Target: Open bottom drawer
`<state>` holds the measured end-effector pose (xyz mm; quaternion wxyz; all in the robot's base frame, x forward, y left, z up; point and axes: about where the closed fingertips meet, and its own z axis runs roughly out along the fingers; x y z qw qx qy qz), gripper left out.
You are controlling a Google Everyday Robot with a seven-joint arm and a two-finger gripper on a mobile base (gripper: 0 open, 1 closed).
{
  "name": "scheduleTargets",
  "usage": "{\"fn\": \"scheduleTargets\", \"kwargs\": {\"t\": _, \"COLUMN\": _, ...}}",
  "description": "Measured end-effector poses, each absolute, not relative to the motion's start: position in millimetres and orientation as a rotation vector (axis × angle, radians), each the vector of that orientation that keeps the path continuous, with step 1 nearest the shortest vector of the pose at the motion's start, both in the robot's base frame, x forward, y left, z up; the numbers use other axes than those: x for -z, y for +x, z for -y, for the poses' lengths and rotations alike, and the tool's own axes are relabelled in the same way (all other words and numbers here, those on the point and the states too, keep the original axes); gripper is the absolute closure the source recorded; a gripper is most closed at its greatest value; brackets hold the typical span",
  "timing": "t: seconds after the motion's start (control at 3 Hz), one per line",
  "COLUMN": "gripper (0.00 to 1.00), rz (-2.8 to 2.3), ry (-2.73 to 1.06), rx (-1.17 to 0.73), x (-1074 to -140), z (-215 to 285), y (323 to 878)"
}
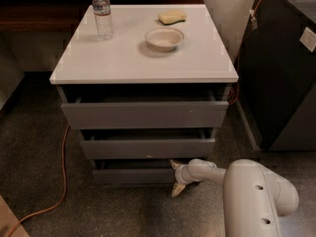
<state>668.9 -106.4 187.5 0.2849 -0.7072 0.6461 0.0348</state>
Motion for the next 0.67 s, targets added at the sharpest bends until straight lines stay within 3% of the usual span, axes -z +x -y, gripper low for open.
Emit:
{"fn": "scheduleTargets", "kwargs": {"t": 0.33, "gripper": 0.04, "rz": -1.756, "ry": -1.848, "rx": -0.087, "x": -179.5, "z": 103.4, "y": 680.9}}
{"fn": "scheduleTargets", "kwargs": {"t": 0.67, "gripper": 0.26, "rz": -1.784, "ry": -1.835, "rx": -0.097, "x": -175.3, "z": 104.0, "y": 684.6}}
